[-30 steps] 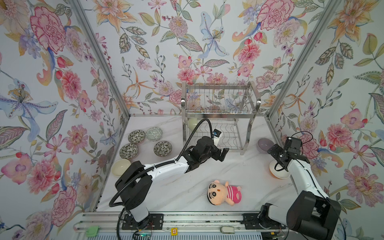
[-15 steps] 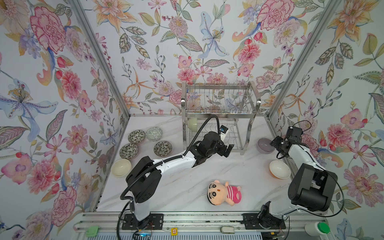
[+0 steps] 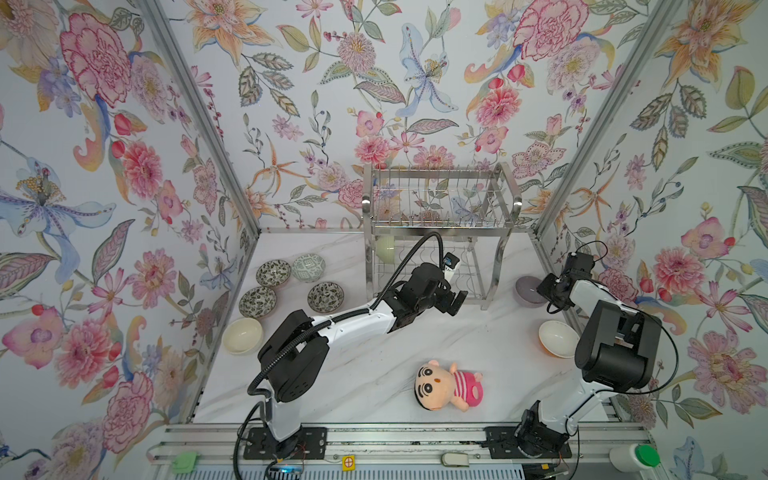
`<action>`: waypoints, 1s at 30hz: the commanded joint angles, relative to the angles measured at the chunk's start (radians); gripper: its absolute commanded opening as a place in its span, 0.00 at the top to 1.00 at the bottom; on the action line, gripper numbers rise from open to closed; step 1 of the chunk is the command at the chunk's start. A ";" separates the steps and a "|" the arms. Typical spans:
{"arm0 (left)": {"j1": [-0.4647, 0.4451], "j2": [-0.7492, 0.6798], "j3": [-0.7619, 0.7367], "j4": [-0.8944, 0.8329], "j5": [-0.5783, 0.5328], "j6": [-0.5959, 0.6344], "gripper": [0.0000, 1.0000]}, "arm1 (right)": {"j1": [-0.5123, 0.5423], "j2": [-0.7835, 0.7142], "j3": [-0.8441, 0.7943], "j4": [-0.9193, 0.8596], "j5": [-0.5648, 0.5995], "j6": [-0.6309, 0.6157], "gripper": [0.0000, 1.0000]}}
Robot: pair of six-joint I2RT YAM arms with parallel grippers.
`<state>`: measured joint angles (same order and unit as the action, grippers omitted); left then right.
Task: Load the bowls into the dish rack
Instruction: 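Close the right gripper on the lilac bowl rim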
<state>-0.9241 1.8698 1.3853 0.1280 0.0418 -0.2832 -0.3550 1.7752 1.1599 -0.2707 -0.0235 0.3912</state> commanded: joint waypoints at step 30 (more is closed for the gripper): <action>-0.022 -0.151 -0.053 -0.160 -0.153 -0.063 0.00 | 0.004 -0.015 -0.073 0.126 -0.080 0.025 0.88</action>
<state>-0.9298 1.7512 1.3289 0.0265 -0.0620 -0.3412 -0.3550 1.7855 1.1152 -0.1783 -0.0830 0.3931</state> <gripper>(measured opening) 0.994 0.125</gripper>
